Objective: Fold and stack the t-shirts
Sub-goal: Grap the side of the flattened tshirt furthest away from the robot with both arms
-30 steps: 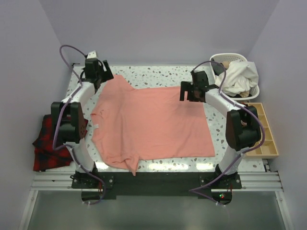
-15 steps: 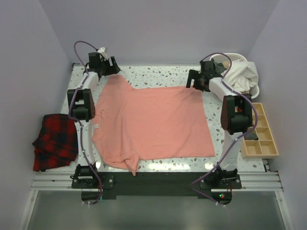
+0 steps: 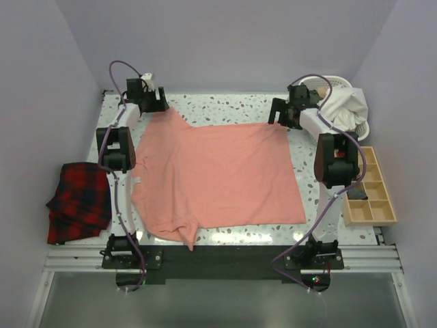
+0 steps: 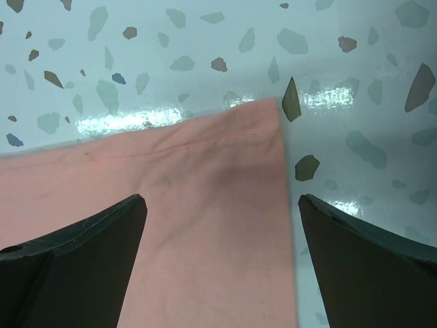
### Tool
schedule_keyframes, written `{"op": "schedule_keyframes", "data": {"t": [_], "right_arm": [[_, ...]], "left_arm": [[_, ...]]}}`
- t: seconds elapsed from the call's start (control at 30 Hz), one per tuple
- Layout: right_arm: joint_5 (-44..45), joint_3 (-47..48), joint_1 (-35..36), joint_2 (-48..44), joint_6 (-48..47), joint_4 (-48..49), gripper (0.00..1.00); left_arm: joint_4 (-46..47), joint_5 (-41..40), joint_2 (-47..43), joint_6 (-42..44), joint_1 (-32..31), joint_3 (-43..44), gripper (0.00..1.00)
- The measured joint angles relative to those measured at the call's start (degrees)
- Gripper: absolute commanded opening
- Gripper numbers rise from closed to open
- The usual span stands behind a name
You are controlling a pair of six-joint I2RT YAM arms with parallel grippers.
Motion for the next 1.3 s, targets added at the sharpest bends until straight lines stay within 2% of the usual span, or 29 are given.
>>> {"op": "schedule_keyframes", "data": {"t": [0.1, 0.13, 0.23, 0.3, 0.57, 0.67, 0.7, 0.77, 0.8, 0.9, 0.93, 1.0, 1.03, 1.3], "right_arm": [[0.0, 0.1, -0.1, 0.9, -0.2, 0.0, 0.99], [0.0, 0.1, -0.2, 1.3, -0.2, 0.0, 0.99], [-0.6, 1.0, -0.5, 2.8, -0.2, -0.2, 0.99], [-1.1, 2.5, -0.7, 4.5, -0.2, -0.3, 0.99], [-2.3, 8.0, -0.9, 9.1, -0.4, -0.4, 0.99], [-3.1, 9.8, -0.9, 10.3, -0.5, -0.3, 0.9], [-3.6, 10.1, -1.0, 10.5, -0.5, -0.3, 0.79], [-4.4, 10.3, -1.1, 10.7, -0.5, -0.3, 0.64], [-4.6, 10.3, -1.1, 10.8, -0.3, -0.3, 0.53], [-5.6, 10.3, -1.2, 11.1, -0.3, -0.3, 0.33], [-5.8, 10.4, -1.2, 11.3, -0.2, -0.3, 0.16], [-6.1, 10.4, -1.3, 11.4, -0.5, -0.5, 0.04], [-6.3, 10.4, -1.3, 11.6, -0.3, -0.5, 0.0], [-6.2, 10.4, -1.4, 11.7, -0.4, 0.1, 0.0]], "left_arm": [[-0.2, 0.1, 0.0, 0.6, 0.0, 0.0, 0.69], [-0.4, 0.2, 0.1, 0.8, 0.0, 0.1, 0.59], [-0.7, 1.2, 0.7, 0.8, 0.1, 0.8, 0.46], [-0.6, 2.2, 1.1, 0.6, 0.1, 1.2, 0.39], [0.3, 5.3, 2.3, 0.3, 0.3, 1.8, 0.23], [0.2, 5.9, 2.3, 0.0, 0.3, 1.8, 0.14], [0.1, 6.1, 2.4, -0.1, 0.3, 1.8, 0.1], [0.0, 6.4, 2.4, -0.3, 0.4, 1.8, 0.07], [-0.1, 6.6, 2.4, -0.4, 0.4, 1.8, 0.0], [-0.3, 7.1, 2.4, -0.7, 0.4, 1.8, 0.0], [-0.3, 7.3, 2.4, -0.6, 0.4, 1.8, 0.0], [-0.3, 7.5, 2.4, -0.6, 0.4, 1.8, 0.0], [-0.3, 7.7, 2.4, -0.6, 0.4, 1.8, 0.0], [-1.0, 10.4, 2.4, -2.2, 0.4, 2.6, 0.0]]}}
